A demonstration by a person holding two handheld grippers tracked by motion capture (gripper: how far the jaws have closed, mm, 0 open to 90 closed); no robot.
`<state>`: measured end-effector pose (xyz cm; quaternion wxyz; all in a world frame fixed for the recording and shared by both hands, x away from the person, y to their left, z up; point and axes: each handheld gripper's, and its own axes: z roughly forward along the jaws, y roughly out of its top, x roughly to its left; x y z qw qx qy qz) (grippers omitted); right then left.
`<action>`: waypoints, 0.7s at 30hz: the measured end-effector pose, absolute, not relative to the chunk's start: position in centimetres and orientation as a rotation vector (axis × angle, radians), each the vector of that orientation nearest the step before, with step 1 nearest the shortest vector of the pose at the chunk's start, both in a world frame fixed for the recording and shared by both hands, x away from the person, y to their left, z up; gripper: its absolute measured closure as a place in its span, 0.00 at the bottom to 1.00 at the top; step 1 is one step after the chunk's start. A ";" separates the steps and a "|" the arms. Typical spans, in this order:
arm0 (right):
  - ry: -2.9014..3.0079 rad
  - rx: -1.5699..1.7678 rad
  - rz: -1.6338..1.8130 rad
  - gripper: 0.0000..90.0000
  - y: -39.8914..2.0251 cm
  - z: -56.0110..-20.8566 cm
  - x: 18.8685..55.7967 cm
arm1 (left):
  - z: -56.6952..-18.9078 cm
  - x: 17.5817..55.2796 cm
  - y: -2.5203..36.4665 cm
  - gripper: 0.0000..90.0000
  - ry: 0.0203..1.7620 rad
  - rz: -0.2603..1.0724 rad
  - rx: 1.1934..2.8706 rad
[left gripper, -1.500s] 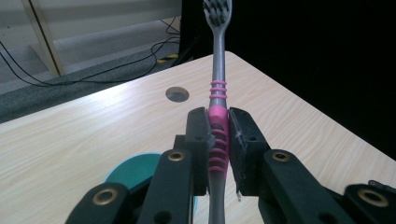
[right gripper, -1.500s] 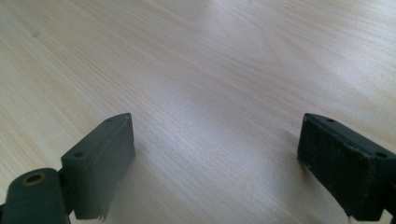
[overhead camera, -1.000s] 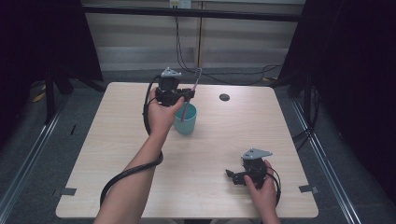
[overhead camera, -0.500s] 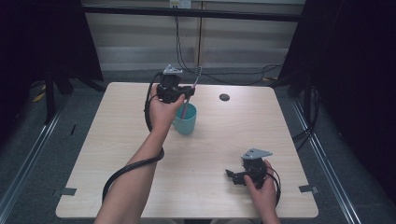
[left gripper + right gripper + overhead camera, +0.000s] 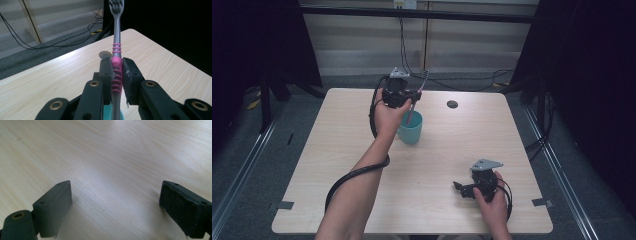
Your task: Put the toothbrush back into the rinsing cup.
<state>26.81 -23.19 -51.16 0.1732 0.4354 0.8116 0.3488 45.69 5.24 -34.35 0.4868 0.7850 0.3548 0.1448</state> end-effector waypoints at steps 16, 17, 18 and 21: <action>2.302 1.235 0.990 0.12 -23.2 -51.2 26.8 | -34.5 46.7 4.6 0.88 0.864 0.355 1.908; 2.302 1.237 0.988 0.12 -23.2 -51.1 26.8 | -34.5 46.7 4.6 0.88 0.861 0.355 1.913; 2.302 1.237 0.988 0.12 -23.2 -51.1 26.8 | -34.6 46.8 4.6 0.88 0.861 0.350 1.910; 2.302 1.237 0.988 0.12 -23.2 -51.1 26.8 | -34.7 47.0 4.5 0.88 0.862 0.348 1.912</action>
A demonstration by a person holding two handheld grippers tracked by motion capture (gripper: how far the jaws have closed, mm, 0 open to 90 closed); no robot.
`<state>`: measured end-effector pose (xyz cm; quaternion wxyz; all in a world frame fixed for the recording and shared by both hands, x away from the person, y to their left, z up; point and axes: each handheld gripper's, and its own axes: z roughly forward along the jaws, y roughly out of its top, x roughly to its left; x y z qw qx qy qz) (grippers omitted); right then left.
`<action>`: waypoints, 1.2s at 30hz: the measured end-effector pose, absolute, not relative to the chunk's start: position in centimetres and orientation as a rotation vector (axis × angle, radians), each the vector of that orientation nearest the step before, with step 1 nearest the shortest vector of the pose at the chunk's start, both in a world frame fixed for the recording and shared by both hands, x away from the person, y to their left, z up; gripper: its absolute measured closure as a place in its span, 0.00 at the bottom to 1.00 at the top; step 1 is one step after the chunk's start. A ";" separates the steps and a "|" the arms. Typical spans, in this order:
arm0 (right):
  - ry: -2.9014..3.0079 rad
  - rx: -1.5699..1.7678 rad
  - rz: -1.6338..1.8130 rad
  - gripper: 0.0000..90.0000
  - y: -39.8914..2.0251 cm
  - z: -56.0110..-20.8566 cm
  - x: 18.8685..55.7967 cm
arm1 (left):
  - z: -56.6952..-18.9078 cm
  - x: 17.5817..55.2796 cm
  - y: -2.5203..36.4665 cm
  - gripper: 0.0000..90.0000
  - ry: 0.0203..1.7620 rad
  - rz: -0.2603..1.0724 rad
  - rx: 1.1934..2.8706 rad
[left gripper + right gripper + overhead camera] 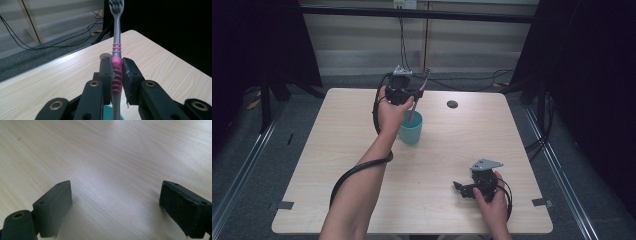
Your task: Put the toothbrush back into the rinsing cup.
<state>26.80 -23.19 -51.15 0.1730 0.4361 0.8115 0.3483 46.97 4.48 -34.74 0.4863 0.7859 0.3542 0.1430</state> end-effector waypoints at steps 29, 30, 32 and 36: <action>2.302 1.231 0.993 0.12 -23.2 -51.2 26.8 | -37.9 47.4 4.5 0.88 0.883 0.372 1.936; 2.302 1.231 0.994 0.12 -23.2 -51.2 26.8 | -37.9 47.4 4.6 0.87 0.883 0.373 1.937; 2.302 1.234 0.993 0.12 -23.2 -51.2 26.8 | -38.1 47.3 4.6 0.87 0.882 0.373 1.935; 2.303 1.234 0.992 0.12 -23.2 -51.2 26.8 | -38.4 47.3 4.9 0.87 0.894 0.371 1.936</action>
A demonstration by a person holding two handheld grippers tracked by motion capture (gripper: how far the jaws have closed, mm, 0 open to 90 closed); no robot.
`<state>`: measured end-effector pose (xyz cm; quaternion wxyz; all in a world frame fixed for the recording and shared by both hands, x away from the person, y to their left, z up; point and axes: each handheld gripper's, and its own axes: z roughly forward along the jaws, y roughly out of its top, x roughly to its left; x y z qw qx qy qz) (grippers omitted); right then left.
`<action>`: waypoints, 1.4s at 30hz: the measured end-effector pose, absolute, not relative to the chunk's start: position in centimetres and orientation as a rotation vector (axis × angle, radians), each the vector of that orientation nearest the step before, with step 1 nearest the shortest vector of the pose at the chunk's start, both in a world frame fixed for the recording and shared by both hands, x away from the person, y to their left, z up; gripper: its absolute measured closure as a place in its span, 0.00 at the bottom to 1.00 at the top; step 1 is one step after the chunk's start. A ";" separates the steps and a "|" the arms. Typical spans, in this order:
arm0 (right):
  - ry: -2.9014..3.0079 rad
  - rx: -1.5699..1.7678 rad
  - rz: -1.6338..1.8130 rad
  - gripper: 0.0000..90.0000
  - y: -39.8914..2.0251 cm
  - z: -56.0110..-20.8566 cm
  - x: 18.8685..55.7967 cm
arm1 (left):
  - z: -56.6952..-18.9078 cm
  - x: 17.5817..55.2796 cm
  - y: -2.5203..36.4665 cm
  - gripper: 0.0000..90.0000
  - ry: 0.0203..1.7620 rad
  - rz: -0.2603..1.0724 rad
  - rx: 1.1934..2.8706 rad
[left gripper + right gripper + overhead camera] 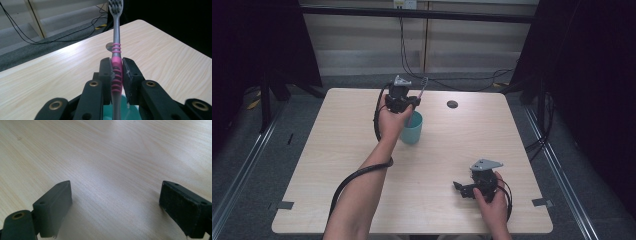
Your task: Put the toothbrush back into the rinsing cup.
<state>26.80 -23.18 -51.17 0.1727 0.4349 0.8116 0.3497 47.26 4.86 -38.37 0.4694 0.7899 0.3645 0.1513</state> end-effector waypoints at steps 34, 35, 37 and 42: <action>2.303 1.233 0.993 0.12 -23.1 -51.2 26.8 | -40.2 46.2 5.8 0.86 0.938 0.373 1.942; 2.303 1.233 0.993 0.12 -23.1 -51.2 26.8 | -40.3 46.1 5.8 0.86 0.939 0.370 1.940; 2.303 1.237 0.993 0.12 -23.1 -51.2 26.8 | -40.5 46.1 5.9 0.87 0.939 0.364 1.947; 2.303 1.239 0.992 0.12 -23.1 -51.2 26.8 | -40.6 45.8 6.0 0.87 0.944 0.365 1.951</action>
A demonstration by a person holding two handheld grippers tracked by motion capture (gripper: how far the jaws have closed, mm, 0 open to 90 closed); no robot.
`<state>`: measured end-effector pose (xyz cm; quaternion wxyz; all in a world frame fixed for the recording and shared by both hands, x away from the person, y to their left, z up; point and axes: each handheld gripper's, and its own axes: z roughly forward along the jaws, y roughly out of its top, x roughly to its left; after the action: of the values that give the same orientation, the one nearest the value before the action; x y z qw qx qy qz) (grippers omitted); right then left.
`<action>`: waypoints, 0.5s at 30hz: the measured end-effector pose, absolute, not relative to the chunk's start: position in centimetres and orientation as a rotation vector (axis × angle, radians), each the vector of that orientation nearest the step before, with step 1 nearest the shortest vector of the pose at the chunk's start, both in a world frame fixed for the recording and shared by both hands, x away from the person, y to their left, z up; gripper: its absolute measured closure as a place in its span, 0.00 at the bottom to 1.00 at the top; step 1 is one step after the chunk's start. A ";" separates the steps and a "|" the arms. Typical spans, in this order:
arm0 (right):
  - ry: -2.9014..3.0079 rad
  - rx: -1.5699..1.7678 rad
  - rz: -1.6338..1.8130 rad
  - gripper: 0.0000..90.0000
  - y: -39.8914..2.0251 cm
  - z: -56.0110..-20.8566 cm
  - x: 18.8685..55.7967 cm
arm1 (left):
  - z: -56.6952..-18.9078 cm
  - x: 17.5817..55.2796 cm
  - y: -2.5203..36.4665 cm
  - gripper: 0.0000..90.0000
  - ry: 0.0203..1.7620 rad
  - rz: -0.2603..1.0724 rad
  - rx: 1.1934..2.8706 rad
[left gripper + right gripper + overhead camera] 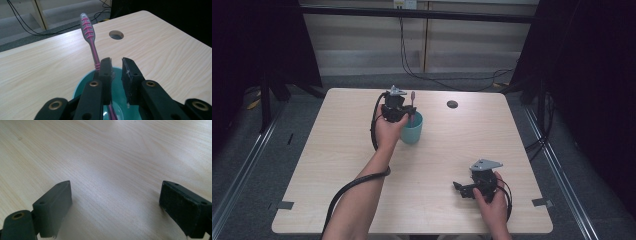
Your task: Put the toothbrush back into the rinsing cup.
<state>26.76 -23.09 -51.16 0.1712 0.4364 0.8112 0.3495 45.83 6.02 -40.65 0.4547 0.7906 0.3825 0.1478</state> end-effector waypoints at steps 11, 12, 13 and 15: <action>2.303 1.237 0.992 0.12 -23.1 -51.2 26.8 | -40.3 44.8 6.7 0.79 0.931 0.352 1.956; 2.303 1.237 0.992 0.12 -23.1 -51.2 26.8 | -40.3 44.7 6.8 0.78 0.936 0.355 1.953; 2.304 1.238 0.992 0.12 -23.1 -51.2 26.8 | -40.2 44.6 6.9 0.75 0.933 0.355 1.951; 2.304 1.238 0.990 0.12 -23.1 -51.2 26.8 | -40.1 44.5 7.2 0.71 0.938 0.351 1.950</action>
<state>26.77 -23.07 -51.16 0.1718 0.4361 0.8116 0.3487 44.49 7.16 -40.08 0.4572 0.7911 0.3806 0.1423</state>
